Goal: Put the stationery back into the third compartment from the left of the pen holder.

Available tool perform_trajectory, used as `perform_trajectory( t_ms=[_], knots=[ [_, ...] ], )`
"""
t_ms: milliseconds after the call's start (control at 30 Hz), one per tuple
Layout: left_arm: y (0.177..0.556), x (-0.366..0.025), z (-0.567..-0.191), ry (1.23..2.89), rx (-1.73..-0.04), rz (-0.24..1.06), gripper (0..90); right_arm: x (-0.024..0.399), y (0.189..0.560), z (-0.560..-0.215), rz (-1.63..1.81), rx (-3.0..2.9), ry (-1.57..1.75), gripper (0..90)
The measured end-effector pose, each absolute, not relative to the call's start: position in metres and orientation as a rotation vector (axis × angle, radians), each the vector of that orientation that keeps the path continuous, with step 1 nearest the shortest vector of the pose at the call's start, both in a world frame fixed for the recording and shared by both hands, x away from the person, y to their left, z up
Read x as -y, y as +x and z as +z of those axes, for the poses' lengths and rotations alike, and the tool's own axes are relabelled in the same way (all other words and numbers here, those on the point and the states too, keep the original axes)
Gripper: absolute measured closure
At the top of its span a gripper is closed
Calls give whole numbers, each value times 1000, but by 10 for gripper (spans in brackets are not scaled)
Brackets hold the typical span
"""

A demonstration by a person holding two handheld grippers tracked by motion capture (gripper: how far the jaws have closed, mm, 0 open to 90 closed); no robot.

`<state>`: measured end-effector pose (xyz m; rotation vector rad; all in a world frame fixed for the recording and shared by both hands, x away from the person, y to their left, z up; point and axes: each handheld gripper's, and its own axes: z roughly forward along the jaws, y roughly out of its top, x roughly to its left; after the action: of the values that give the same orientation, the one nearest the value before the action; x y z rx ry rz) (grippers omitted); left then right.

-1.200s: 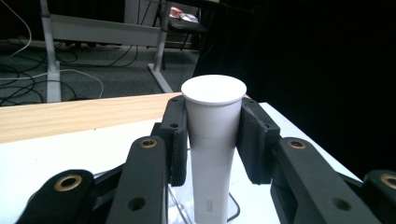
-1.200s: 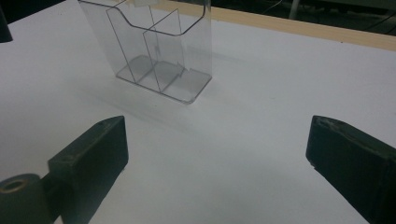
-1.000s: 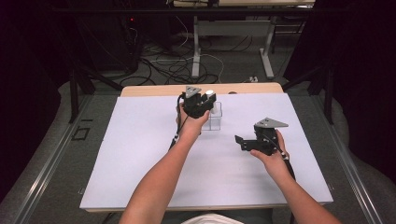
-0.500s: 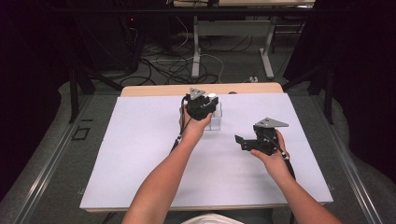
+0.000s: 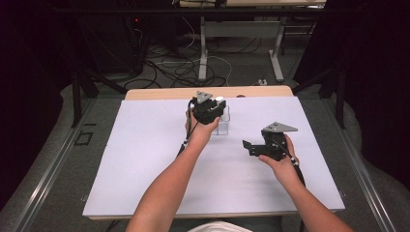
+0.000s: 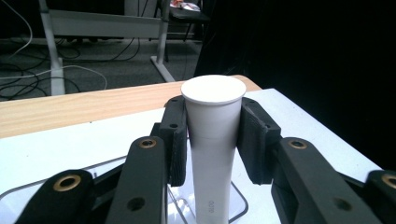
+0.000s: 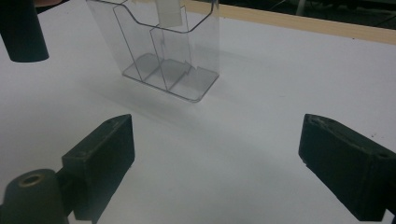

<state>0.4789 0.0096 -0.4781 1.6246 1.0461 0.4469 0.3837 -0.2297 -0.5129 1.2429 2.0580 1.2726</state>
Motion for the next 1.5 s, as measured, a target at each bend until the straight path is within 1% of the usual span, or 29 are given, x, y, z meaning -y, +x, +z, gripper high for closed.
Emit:
perform_trajectory(
  t_ms=[267, 333, 400, 700, 867, 933, 1200, 1300, 1433, 1500],
  knots=[
    [480, -7, -480, 1618, -1040, 454, 662, 230, 384, -513, 1279, -2059, 1239, 105],
    [480, -6, -479, 1605, -1033, 500, 663, 230, 384, -514, 1283, -2059, 1241, 110],
    [482, -7, -481, 1622, -1051, 475, 663, 230, 384, -513, 1286, -2058, 1241, 111],
    [481, -2, -488, 1666, -1039, 482, 651, 230, 384, -513, 1285, -2060, 1242, 117],
    [478, -6, -481, 1668, -1016, 510, 515, 230, 384, -513, 1285, -2056, 1242, 117],
    [477, -9, -477, 1680, -1015, 525, 482, 230, 384, -513, 1284, -2055, 1243, 117],
    [469, -19, -465, 1740, -1013, 514, 339, 231, 384, -511, 1283, -2052, 1236, 117],
    [463, -25, -460, 1754, -995, 517, 324, 231, 384, -511, 1284, -2046, 1247, 117],
    [452, -39, -456, 1729, -988, 492, 313, 233, 384, -510, 1282, -2039, 1249, 117],
    [447, -48, -455, 1714, -999, 487, 290, 234, 384, -510, 1287, -2036, 1249, 117]
  ],
)
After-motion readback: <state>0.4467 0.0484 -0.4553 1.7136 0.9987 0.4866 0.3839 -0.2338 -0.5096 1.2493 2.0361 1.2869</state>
